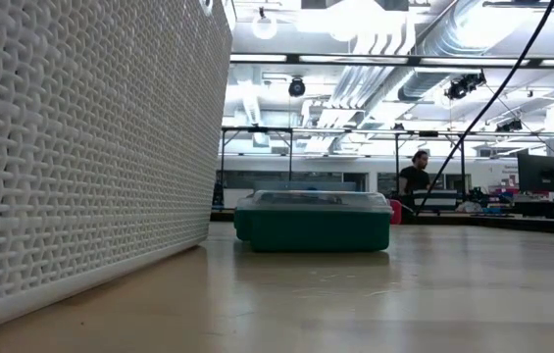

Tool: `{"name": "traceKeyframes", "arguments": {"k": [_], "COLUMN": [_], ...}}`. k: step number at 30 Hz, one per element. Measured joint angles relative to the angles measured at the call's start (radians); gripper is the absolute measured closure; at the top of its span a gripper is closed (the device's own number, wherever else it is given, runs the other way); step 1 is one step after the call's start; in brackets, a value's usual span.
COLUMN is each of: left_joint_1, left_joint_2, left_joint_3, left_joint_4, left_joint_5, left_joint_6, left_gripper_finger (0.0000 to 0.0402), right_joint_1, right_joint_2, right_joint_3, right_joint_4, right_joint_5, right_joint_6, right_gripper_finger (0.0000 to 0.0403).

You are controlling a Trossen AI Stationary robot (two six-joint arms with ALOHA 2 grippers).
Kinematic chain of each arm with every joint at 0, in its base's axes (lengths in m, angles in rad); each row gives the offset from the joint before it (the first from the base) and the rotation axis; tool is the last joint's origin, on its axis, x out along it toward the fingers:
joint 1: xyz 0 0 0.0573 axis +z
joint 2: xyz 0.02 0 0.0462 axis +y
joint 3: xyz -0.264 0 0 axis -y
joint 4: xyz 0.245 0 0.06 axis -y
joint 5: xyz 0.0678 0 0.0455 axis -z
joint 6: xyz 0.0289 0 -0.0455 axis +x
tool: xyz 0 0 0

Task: Pick & place medical supplies in basket/bin
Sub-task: Put the purple patient gown into the white laundry organizer

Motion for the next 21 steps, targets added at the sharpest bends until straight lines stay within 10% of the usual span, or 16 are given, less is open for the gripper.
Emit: {"name": "traceKeyframes", "arguments": {"k": [21], "left_joint_1": [0.000], "left_joint_2": [0.000], "left_joint_3": [0.000], "left_joint_4": [0.000], "left_joint_5": [0.000], "left_joint_6": [0.000], "left_gripper_finger": [0.0208], "right_joint_1": [0.033], "right_joint_2": [0.000], "right_joint_3": [-0.001], "right_joint_4": [-0.168], "right_joint_5": [0.042], "right_joint_6": [0.043], "right_gripper_finger": [0.0299]}}
